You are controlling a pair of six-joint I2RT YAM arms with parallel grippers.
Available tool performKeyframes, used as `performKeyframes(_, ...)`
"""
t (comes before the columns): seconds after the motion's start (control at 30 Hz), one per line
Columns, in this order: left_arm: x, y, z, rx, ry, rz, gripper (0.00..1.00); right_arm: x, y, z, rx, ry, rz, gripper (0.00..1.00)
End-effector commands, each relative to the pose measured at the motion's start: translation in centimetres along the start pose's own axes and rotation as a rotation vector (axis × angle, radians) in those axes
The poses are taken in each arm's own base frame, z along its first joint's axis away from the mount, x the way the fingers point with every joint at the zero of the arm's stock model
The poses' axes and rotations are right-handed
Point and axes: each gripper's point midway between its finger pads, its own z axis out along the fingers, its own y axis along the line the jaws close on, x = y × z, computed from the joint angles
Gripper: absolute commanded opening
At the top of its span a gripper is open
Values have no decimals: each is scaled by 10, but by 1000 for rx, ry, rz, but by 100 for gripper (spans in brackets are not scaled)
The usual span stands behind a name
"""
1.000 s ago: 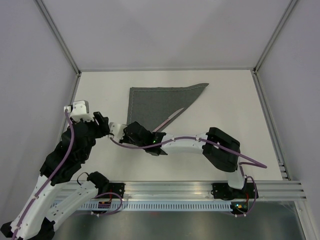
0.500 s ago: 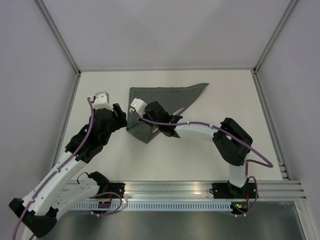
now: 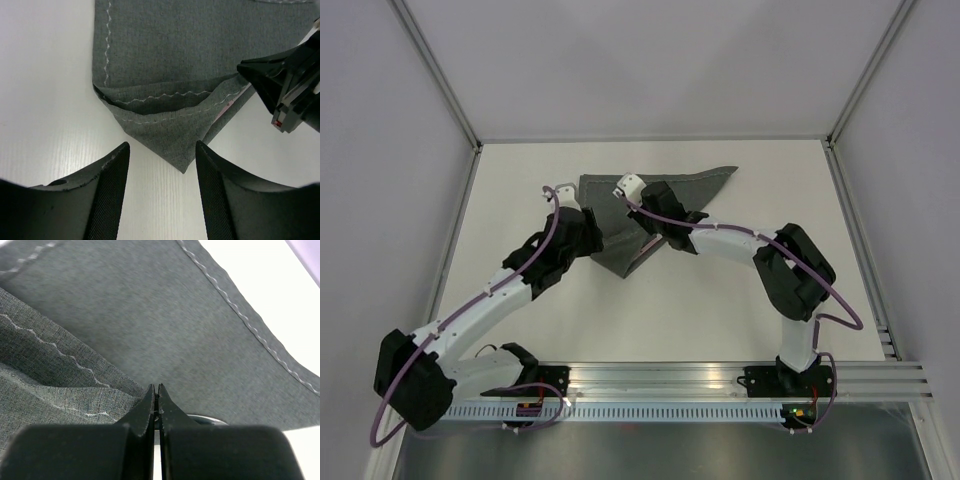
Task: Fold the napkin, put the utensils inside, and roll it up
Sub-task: Fold the napkin
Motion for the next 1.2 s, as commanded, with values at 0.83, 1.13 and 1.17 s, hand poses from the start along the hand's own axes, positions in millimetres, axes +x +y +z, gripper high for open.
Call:
performKeyframes(0.83,66,-48,94,110,185,0,56,66,-86,13,138,176,185,1)
performKeyframes(1.13,77,-51,107,106,221,15,55,75,-94,16,145,193,212,0)
performKeyframes(1.17,78,-51,107,104,225,16,55,76,-95,16,146,193,214,0)
